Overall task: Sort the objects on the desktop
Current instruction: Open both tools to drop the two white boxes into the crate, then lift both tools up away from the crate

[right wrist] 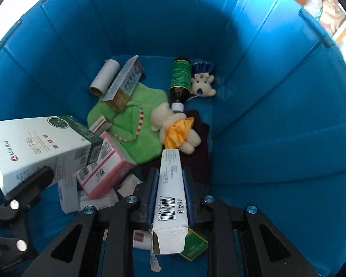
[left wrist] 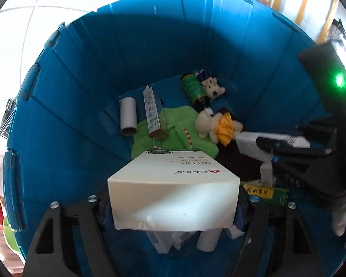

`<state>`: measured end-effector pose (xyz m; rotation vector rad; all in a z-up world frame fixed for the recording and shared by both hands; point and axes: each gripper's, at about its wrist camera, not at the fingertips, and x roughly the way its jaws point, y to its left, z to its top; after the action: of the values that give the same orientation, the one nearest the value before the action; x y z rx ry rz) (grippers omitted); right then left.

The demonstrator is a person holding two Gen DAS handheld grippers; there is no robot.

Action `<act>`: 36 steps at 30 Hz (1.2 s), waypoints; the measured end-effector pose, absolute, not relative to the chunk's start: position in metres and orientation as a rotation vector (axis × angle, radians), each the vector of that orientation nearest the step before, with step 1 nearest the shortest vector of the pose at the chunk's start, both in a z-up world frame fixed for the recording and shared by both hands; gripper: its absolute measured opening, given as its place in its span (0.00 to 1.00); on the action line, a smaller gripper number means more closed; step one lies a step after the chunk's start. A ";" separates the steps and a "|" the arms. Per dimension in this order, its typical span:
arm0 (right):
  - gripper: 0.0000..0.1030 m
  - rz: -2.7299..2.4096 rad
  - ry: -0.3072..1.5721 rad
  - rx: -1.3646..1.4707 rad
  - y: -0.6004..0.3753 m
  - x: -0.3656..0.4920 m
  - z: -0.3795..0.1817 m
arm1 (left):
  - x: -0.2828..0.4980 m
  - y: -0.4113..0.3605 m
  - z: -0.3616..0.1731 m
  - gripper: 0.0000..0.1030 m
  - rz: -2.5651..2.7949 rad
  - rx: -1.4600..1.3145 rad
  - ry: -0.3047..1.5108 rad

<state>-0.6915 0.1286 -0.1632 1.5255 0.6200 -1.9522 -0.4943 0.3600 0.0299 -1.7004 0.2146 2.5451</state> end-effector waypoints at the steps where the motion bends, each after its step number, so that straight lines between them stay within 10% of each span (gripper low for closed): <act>1: 0.20 -1.956 0.619 1.529 0.129 -0.693 -0.164 | -0.496 0.360 0.030 0.73 2.557 -1.704 0.211; 10: 0.26 -1.985 0.634 1.564 0.133 -0.702 -0.167 | -0.503 0.358 0.020 0.82 2.573 -1.726 0.205; 23: 0.84 -2.059 0.742 1.405 0.146 -0.674 -0.120 | -0.475 0.356 0.062 0.87 2.675 -1.547 0.215; 36: 0.99 -2.229 0.663 1.044 0.175 -0.607 -0.044 | -0.389 0.335 0.137 0.87 2.898 -1.091 0.035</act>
<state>-0.6073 0.1751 -0.0440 1.0443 0.6626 -2.2287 -0.3885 0.3348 0.1368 -1.0912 0.0355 2.8985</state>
